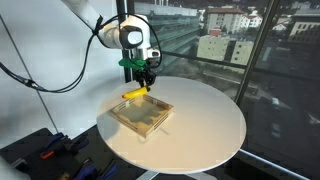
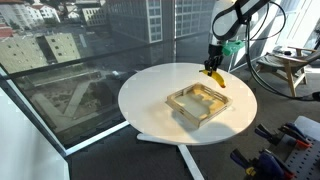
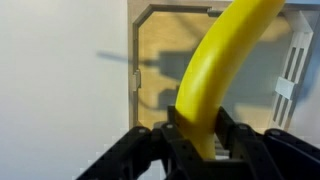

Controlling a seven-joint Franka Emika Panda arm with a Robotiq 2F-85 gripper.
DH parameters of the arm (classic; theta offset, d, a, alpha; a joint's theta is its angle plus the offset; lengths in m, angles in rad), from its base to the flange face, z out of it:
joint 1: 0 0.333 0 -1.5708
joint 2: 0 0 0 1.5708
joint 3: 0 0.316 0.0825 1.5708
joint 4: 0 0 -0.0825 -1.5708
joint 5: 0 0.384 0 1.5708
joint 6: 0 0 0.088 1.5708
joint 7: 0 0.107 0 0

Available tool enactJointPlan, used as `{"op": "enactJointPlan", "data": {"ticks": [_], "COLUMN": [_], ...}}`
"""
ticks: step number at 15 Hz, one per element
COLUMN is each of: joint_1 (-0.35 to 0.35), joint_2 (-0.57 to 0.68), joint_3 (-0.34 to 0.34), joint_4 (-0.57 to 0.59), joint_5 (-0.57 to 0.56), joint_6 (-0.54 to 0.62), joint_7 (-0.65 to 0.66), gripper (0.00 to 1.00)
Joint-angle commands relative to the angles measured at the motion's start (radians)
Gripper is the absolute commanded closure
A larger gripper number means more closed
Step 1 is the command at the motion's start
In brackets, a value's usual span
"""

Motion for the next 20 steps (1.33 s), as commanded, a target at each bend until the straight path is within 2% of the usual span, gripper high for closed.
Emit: {"op": "enactJointPlan", "data": {"ticks": [1,17,18,20], "joint_1": [-0.003,-0.003,-0.003,-0.006], "joint_2": [0.003,0.009,0.008,0.01], "joint_3": [0.004,0.004,0.004,0.003], "joint_4": [0.004,0.01,0.01,0.012], "joint_5": [-0.001,-0.001,-0.002,-0.001], "joint_6": [-0.001,0.0,0.0,0.003], "joint_7": [0.001,0.001,0.002,-0.003], "gripper": [0.59,0.59,0.84,0.84]}}
